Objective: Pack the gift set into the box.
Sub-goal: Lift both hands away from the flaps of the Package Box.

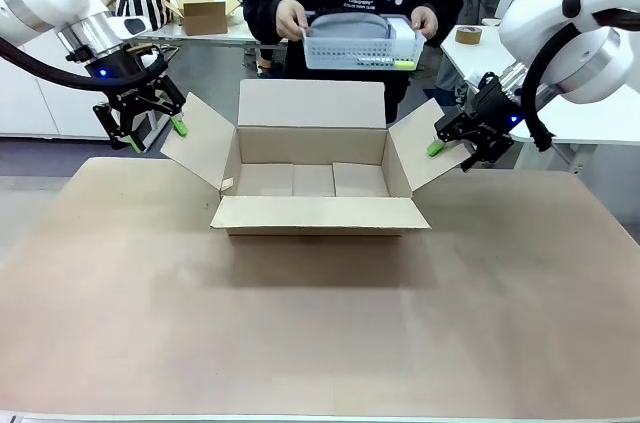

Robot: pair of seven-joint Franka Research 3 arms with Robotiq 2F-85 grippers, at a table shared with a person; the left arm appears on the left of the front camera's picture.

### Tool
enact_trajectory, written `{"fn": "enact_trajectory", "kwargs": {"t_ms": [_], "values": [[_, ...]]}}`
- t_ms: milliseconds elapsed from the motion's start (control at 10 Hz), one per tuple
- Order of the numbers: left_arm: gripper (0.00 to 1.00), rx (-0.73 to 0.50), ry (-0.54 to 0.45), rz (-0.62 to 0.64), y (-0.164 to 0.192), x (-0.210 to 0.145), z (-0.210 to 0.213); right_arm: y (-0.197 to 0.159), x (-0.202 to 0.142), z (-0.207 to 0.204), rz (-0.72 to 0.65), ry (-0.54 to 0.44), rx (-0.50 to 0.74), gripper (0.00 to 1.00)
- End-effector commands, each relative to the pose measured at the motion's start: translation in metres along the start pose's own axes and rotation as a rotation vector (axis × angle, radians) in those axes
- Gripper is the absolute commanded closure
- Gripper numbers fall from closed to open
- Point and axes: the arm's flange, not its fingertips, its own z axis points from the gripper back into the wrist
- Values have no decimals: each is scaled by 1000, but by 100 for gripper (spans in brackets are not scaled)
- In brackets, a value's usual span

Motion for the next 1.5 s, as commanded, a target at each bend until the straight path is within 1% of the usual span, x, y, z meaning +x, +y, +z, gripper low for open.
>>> {"fn": "enact_trajectory", "kwargs": {"t_ms": [0,1400], "values": [[0,18,-7,15,-1,-2,1,4,-1,3,-14,6,-23,0],[0,18,-7,15,-1,-2,1,4,-1,3,-14,6,-23,0]]}}
